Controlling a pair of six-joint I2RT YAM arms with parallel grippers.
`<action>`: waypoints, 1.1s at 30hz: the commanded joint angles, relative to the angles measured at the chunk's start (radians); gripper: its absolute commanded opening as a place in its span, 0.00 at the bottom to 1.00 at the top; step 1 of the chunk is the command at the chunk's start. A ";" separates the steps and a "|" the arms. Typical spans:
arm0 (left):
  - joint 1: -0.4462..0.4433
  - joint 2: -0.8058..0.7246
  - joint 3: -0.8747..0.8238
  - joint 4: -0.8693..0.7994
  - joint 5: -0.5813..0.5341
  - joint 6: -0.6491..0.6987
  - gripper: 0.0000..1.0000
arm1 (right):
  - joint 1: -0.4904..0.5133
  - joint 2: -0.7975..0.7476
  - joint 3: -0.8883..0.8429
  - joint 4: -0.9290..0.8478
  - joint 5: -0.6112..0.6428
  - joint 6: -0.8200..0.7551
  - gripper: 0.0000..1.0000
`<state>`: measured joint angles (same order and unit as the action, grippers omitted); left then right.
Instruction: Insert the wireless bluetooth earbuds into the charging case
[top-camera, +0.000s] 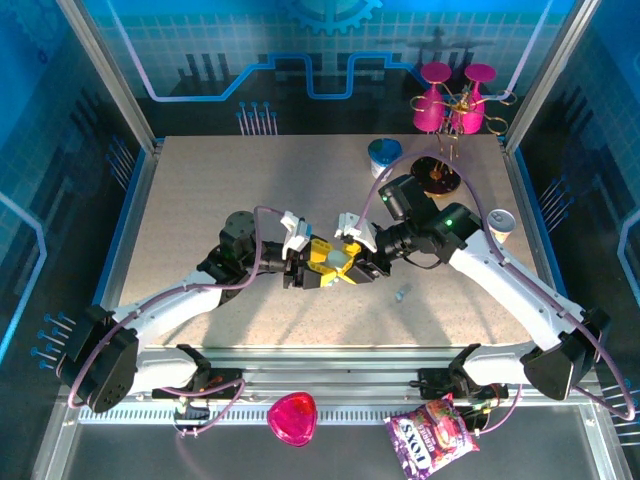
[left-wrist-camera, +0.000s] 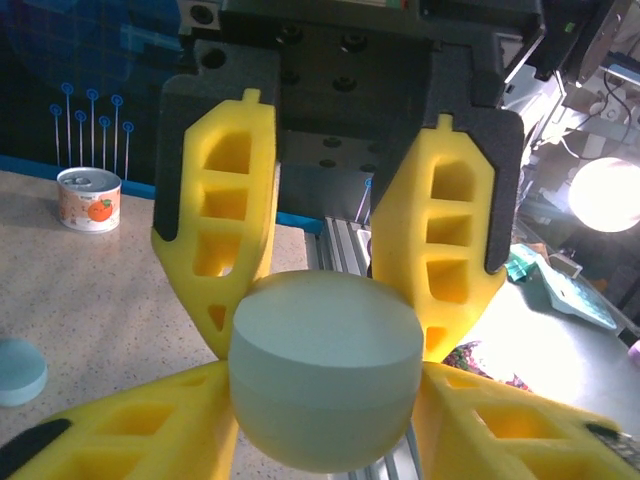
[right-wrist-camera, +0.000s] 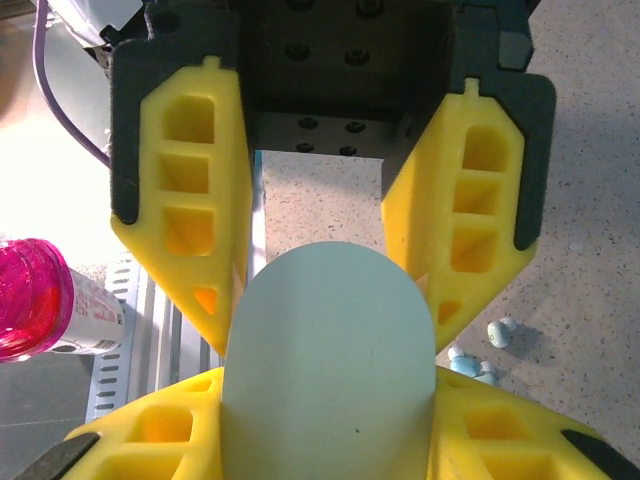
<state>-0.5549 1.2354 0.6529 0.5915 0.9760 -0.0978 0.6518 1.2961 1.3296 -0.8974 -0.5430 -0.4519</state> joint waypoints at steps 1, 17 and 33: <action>-0.024 0.004 0.024 0.047 0.039 -0.005 0.42 | 0.001 -0.002 0.001 0.071 -0.014 0.011 0.23; -0.024 -0.031 -0.002 0.013 0.002 0.084 0.29 | -0.020 -0.067 -0.049 0.124 0.023 0.039 0.58; -0.023 -0.037 -0.011 0.024 0.006 0.101 0.28 | -0.085 -0.142 -0.119 0.231 0.018 0.110 0.60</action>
<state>-0.5625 1.2228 0.6525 0.6010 0.9329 -0.0422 0.5930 1.1744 1.2144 -0.7383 -0.5529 -0.3744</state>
